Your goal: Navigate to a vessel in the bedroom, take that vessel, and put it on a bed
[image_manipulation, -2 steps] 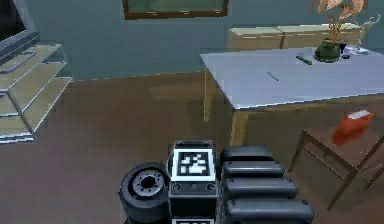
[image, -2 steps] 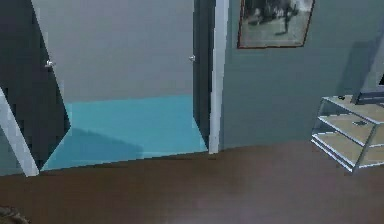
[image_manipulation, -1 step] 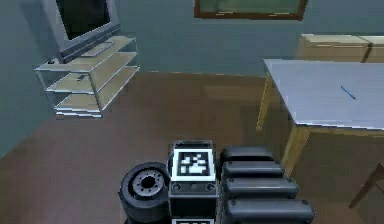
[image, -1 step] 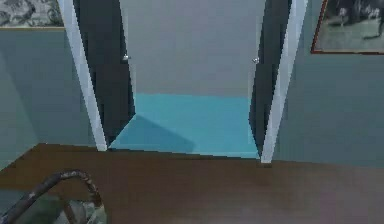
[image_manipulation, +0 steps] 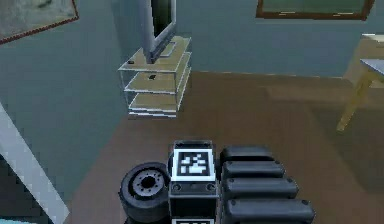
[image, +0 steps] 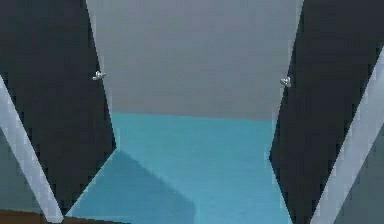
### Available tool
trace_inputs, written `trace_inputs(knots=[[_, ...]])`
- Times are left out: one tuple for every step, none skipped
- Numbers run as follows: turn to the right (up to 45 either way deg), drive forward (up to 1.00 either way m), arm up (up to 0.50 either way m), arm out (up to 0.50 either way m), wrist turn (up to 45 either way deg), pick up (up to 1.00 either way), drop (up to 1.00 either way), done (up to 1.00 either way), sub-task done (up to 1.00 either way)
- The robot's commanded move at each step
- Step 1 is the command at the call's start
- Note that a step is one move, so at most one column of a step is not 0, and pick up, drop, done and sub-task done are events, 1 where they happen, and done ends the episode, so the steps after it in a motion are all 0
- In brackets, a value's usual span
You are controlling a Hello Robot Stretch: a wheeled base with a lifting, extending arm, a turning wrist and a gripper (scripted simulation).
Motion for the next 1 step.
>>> trace_inputs(knots=[[-12.0, 0.00, 0.00, 0.00, 0.0, 0.00, 0.00, 0.00, 0.00]])
